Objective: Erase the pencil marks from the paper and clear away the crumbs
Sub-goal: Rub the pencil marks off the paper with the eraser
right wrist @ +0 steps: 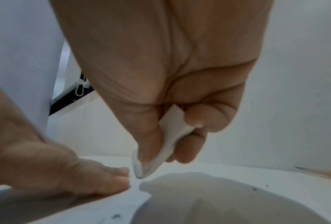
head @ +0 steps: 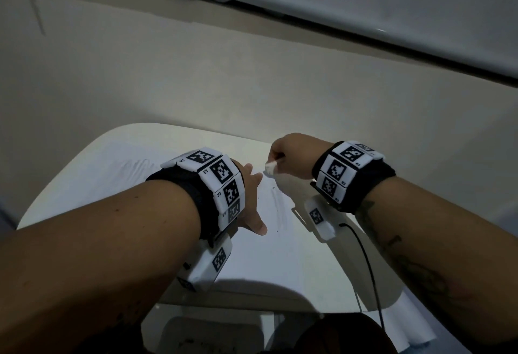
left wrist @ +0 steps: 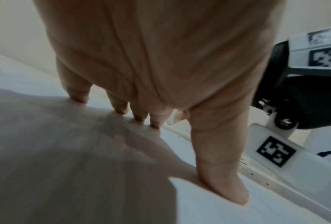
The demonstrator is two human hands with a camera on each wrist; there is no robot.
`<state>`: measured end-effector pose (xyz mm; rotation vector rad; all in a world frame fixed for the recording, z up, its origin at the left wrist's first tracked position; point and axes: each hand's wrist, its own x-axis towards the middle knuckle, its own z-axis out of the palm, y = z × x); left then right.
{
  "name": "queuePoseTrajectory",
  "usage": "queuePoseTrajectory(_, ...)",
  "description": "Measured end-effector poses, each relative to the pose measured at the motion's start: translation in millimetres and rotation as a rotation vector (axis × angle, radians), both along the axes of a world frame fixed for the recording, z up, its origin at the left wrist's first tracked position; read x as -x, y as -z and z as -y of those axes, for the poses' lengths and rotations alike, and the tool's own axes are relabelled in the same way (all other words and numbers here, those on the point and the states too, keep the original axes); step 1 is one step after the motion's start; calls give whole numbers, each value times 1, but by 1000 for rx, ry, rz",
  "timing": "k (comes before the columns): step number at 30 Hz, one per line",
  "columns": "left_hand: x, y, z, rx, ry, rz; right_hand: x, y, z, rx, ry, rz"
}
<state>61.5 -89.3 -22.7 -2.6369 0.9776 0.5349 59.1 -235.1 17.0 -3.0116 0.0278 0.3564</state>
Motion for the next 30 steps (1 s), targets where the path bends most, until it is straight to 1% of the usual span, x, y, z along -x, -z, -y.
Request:
queuePoseTrajectory(1, 0, 0, -1, 6, 4, 5, -3, 3, -2, -2, 0, 23)
queuePoseTrajectory(3, -1, 1, -1, 15, 8, 7, -4, 8, -4, -4, -4, 10)
queuePoseTrajectory(6, -1, 1, -1, 15, 0, -8, 2, 6, -3, -2, -21, -88)
queuePoseTrajectory(8, -1, 1, 0, 6, -2, -7, 4, 1, -3, 66, -41, -138)
queuePoseTrajectory(10, 0, 1, 0, 5, 1, 1, 1, -2, -2, 64, -26, -73)
queuePoseTrajectory(12, 1, 1, -1, 10, 0, 1, -4, 1, -1, -14, 4, 12)
queuePoseTrajectory(14, 1, 0, -1, 12, 2, 0, -5, 6, -3, -33, 8, 30)
queuePoseTrajectory(16, 0, -3, -1, 6, 7, -9, -3, 8, -2, -37, 7, 0)
queuePoseTrajectory(18, 0, -3, 0, -1, 3, -20, 2, 6, 0, -32, -7, -79)
queuePoseTrajectory(20, 0, -3, 0, -16, -6, -22, 4, 0, 2, 12, -31, -153)
queuePoseTrajectory(21, 0, -2, 0, -21, -5, -19, 4, -2, 2, 29, -34, -145)
queuePoseTrajectory(25, 0, -3, -1, -9, 1, -18, -4, 1, -2, -4, -18, 34)
queuePoseTrajectory(28, 1, -4, -2, 5, 4, -18, -3, 8, -2, -19, -32, 23)
queuePoseTrajectory(30, 1, -2, -1, 1, -7, -24, 0, 7, 3, -11, -32, -28)
